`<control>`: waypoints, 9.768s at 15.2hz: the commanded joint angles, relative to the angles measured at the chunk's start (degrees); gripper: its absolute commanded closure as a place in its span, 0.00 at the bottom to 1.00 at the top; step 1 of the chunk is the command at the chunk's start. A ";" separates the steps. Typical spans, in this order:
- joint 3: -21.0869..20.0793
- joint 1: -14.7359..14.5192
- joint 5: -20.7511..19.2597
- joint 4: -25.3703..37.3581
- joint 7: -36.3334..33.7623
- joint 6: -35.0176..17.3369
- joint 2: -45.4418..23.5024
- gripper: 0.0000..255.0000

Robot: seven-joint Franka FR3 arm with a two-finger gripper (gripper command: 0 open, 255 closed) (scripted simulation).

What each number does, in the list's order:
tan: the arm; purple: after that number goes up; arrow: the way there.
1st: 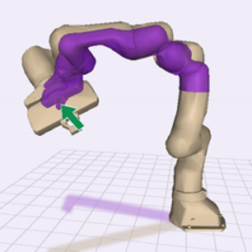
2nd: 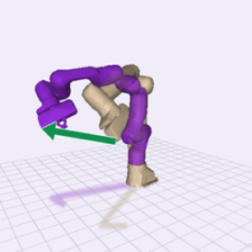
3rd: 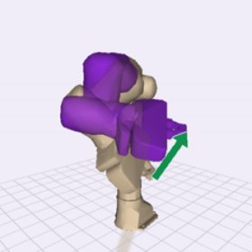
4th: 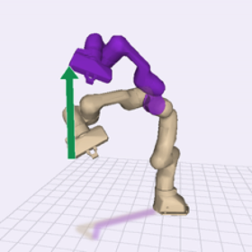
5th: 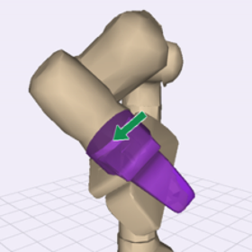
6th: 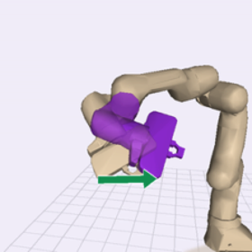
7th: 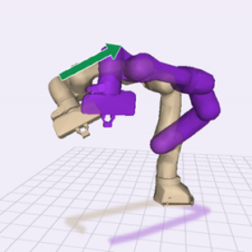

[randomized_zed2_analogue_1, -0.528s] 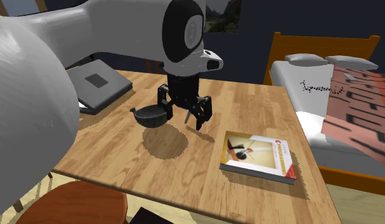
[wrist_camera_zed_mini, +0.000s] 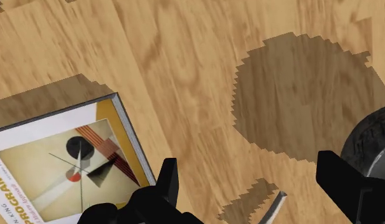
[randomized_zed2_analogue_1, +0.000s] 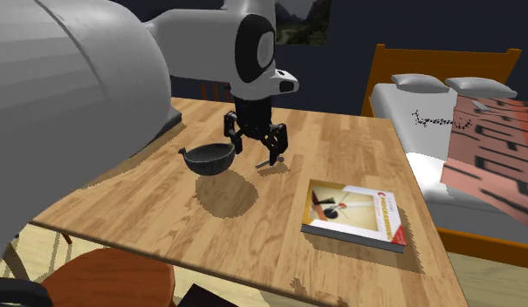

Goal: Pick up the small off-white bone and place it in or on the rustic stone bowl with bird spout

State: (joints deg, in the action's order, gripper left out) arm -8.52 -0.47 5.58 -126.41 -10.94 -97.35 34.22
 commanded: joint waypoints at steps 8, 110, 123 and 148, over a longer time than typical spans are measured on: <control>-6.47 1.29 -4.43 13.10 -8.98 -6.46 -20.14 0.00; -10.02 0.86 6.35 25.03 -34.71 -9.89 -26.44 1.00; -15.46 -3.04 7.00 17.09 -42.95 -15.06 -21.86 1.00; -15.56 -3.30 7.91 10.40 -41.71 -20.95 -21.11 0.00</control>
State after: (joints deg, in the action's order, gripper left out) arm -24.31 -3.84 13.41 -116.60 -52.80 -119.28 12.76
